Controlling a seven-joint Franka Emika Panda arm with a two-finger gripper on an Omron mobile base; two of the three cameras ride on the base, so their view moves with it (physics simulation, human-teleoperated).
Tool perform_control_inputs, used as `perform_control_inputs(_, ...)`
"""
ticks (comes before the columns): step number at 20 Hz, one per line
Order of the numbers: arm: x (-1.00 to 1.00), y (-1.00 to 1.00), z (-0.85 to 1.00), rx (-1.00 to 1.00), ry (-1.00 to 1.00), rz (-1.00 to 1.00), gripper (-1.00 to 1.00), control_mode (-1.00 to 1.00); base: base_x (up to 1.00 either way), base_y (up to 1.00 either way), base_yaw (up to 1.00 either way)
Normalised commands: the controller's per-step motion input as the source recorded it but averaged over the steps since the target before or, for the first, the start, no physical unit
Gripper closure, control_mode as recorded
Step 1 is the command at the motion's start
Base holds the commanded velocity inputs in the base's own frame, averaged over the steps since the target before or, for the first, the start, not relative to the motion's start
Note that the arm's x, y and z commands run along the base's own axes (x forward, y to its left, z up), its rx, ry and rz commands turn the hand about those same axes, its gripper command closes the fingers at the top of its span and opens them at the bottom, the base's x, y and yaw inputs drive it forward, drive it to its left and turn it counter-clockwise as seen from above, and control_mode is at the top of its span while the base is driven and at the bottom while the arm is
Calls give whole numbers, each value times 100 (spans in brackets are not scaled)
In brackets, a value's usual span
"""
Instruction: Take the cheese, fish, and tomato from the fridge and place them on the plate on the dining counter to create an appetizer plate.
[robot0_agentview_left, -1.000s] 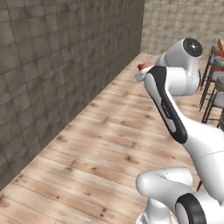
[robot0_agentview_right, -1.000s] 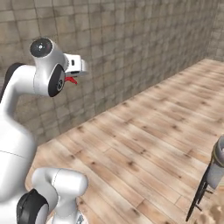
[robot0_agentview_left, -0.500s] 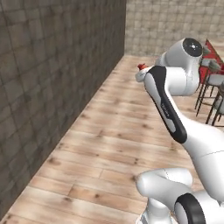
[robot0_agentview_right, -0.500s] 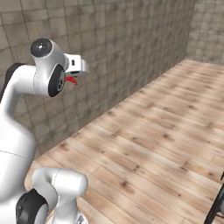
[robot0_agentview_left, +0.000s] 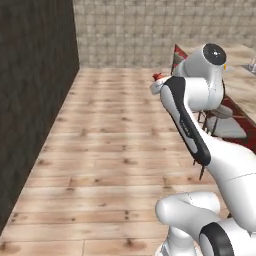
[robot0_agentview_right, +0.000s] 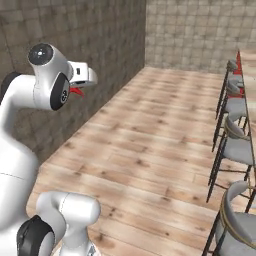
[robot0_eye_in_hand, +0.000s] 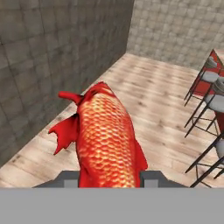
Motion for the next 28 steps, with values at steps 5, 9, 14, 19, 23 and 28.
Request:
perform_control_inputs(5,0,0,0,0,0,0,100,100,100,0,-56)
perform_control_inputs(9,0,0,0,0,0,0,100,100,100,1,-57)
perform_control_inputs(14,0,0,0,0,0,0,100,100,100,32,-57)
perform_control_inputs(19,0,0,0,0,0,0,100,100,100,49,-59)
perform_control_inputs(23,0,0,0,0,0,0,100,100,100,72,-63)
perform_control_inputs(28,0,0,0,0,0,0,100,100,96,90,-63)
